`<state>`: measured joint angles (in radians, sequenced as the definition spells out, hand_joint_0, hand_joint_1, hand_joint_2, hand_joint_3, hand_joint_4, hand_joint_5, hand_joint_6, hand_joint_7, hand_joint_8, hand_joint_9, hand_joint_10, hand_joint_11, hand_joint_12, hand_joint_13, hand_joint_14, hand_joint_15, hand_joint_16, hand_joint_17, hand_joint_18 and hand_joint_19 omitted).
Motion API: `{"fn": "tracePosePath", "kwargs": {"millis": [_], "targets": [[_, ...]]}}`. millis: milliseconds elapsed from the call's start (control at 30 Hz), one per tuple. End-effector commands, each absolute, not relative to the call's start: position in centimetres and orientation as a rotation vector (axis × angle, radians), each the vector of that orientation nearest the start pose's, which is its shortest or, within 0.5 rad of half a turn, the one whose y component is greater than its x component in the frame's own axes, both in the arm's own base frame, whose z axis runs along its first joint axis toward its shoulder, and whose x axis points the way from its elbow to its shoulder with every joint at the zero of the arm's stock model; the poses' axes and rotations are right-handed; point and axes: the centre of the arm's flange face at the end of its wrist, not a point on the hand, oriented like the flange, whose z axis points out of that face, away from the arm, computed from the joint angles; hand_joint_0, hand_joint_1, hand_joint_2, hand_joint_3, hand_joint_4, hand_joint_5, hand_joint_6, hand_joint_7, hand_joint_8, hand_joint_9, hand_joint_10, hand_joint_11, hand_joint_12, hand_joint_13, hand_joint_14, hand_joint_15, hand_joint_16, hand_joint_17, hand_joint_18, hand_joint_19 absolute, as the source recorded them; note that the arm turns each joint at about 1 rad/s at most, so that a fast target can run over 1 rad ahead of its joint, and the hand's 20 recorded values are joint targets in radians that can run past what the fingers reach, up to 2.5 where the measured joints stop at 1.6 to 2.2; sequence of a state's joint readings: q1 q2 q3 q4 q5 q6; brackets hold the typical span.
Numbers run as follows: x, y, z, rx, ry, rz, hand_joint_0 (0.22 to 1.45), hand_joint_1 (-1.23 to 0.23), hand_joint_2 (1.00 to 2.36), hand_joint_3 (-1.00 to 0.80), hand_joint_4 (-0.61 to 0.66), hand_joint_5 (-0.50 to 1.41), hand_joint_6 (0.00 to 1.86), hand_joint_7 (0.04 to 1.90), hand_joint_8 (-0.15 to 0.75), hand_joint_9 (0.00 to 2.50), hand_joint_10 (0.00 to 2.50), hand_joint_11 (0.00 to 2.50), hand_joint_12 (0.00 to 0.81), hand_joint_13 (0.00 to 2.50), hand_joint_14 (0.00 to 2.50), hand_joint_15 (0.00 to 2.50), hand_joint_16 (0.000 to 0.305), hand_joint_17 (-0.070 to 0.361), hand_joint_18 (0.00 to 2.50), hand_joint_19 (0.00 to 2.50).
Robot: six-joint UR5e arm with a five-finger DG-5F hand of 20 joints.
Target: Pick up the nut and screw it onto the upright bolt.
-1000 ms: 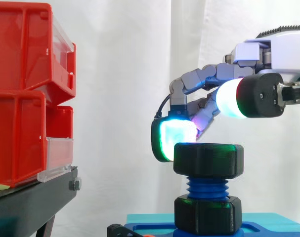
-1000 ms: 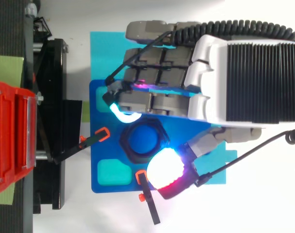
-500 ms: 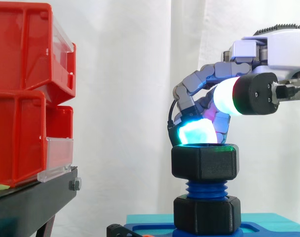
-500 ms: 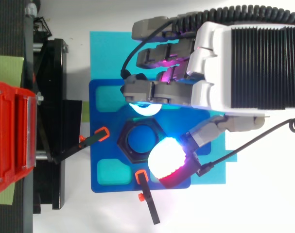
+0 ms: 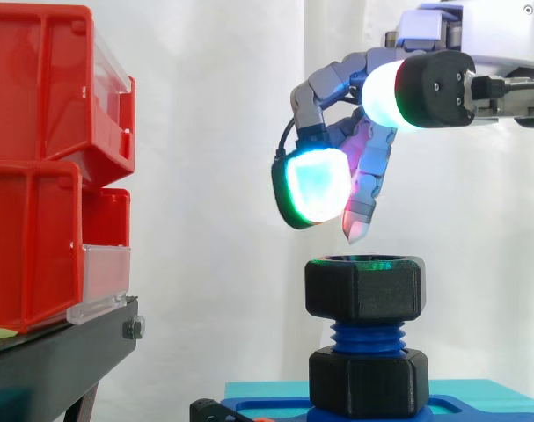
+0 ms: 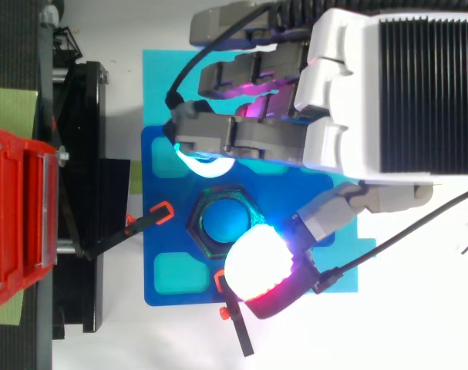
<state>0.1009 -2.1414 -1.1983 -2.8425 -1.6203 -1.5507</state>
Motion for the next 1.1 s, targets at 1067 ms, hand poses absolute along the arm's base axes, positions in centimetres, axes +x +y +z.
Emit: {"fn": "tracePosePath", "kwargs": {"millis": [1067], "targets": [[74.0,-2.0,32.2,-0.102,1.515,0.172,0.5,-0.23,1.0,-0.5,0.23,-0.05,0.5,0.8,0.214,0.85,0.0,0.0,0.202,0.75,0.0,0.0,0.022,0.049,0.43,0.0]]}}
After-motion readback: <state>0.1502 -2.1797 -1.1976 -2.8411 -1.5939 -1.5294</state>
